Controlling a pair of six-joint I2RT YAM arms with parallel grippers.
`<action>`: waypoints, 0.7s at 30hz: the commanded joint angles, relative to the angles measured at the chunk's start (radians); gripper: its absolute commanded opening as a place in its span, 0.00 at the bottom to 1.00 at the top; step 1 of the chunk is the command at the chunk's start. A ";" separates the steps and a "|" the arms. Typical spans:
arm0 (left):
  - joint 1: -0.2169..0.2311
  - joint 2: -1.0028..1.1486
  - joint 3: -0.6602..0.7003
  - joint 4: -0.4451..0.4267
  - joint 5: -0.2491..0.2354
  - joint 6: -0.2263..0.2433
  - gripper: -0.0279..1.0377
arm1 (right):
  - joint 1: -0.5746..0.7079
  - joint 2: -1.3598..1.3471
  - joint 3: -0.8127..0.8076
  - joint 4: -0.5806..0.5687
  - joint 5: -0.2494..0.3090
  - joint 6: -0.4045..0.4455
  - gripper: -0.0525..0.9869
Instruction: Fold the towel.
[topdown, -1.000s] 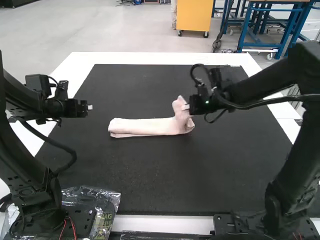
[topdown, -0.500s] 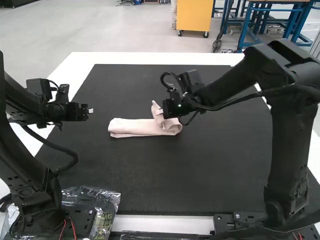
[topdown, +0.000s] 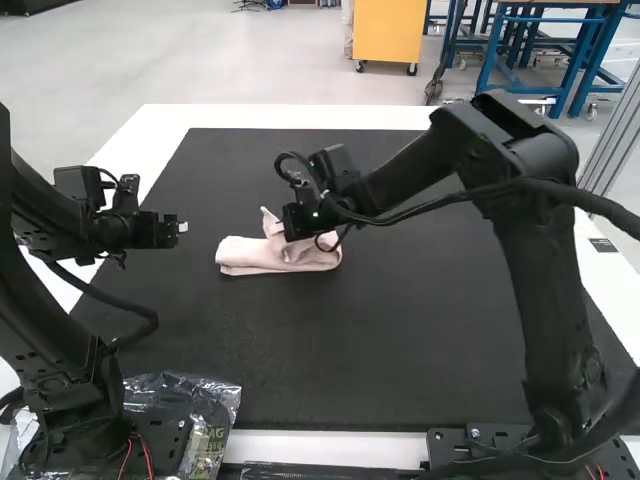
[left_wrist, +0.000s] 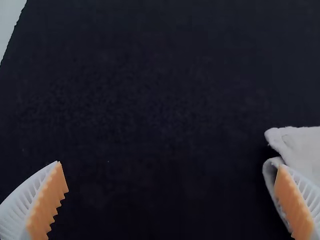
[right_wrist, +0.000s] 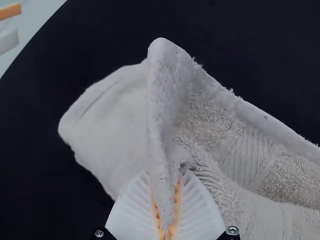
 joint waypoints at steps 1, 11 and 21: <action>0.018 -0.022 -0.003 0.016 0.022 0.007 0.94 | 0.021 0.018 0.060 0.001 0.009 0.011 0.03; 0.069 -0.023 -0.018 0.020 0.025 -0.010 0.94 | 0.059 0.102 0.175 -0.008 0.003 0.049 0.03; 0.187 -0.065 -0.062 0.069 0.020 -0.007 0.94 | 0.136 0.159 0.318 -0.057 -0.089 0.175 0.52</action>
